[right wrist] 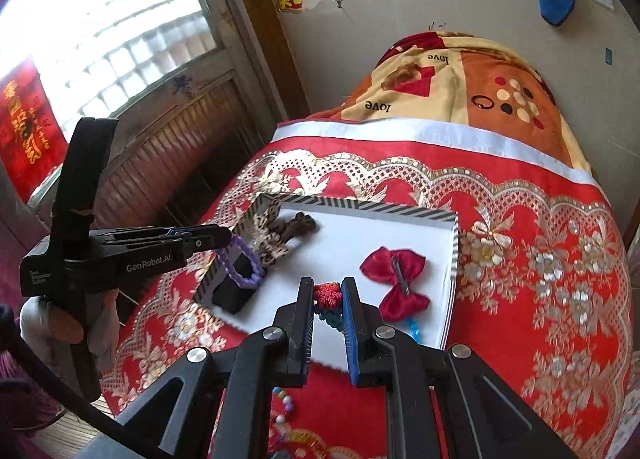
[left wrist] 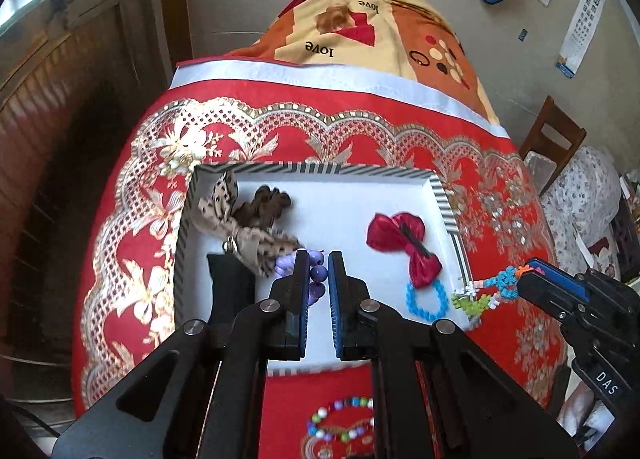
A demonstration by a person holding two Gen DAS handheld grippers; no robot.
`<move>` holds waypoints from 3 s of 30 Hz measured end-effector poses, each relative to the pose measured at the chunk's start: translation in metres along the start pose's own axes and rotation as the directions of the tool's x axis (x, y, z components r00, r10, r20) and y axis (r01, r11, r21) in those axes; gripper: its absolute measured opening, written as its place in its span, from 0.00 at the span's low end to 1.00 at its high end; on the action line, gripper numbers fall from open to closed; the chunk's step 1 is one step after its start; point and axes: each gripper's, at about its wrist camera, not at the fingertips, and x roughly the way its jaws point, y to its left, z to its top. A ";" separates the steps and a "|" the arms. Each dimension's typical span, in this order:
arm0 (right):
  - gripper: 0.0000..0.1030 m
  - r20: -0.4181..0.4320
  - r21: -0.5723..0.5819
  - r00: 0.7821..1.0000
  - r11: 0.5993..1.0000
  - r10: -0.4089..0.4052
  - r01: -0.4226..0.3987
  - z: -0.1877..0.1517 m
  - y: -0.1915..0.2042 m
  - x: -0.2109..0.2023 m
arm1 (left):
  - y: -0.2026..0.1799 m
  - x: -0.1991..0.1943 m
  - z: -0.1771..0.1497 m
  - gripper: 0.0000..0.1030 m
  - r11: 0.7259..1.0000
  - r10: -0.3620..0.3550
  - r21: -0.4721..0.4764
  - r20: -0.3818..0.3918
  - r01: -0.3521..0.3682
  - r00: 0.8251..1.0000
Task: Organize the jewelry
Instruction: 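Carry both bracelets into the striped box and open both tools, then withdraw both tools from the box back over the jewelry pile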
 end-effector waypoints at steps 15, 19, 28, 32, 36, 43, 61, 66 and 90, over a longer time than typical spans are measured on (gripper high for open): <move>0.12 -0.064 0.006 0.997 0.999 0.051 -0.051 0.065 -0.029 0.095 | -0.002 0.078 0.053 0.08 0.998 0.021 -0.063 -0.075 -0.026 0.997; 0.12 -0.084 0.017 0.994 0.998 0.067 -0.066 0.074 -0.034 0.123 | 0.006 0.097 0.058 0.08 0.995 0.026 -0.097 -0.095 -0.035 0.995; 0.12 -0.176 0.091 0.984 0.996 0.025 -0.009 0.063 -0.082 0.184 | 0.039 0.135 0.049 0.08 0.984 0.088 -0.142 -0.157 -0.111 0.984; 0.12 -0.194 0.094 0.981 0.995 -0.009 0.027 0.052 -0.095 0.193 | 0.044 0.144 0.044 0.08 0.982 0.095 -0.148 -0.173 -0.122 0.980; 0.12 -0.208 0.079 0.977 0.995 -0.035 0.053 0.044 -0.099 0.200 | 0.041 0.146 0.043 0.08 0.981 0.110 -0.138 -0.163 -0.133 0.980; 0.23 -0.225 0.039 0.971 0.995 -0.083 0.095 0.039 -0.095 0.205 | 0.036 0.144 0.044 0.26 0.983 0.101 -0.136 -0.140 -0.120 0.985; 0.38 -0.157 0.056 0.986 0.996 -0.061 0.070 0.030 -0.065 0.140 | 0.017 0.092 0.029 0.35 0.986 0.128 -0.105 -0.038 -0.131 0.991; 0.39 -0.147 0.064 0.987 0.995 -0.066 0.076 0.024 -0.055 0.121 | 0.012 0.078 0.019 0.35 0.987 0.137 -0.088 -0.019 -0.138 0.990; 0.43 -0.104 0.119 0.985 0.981 -0.138 0.150 -0.062 0.005 0.045 | 0.033 0.001 -0.080 0.35 0.993 0.078 -0.085 -0.010 -0.078 0.997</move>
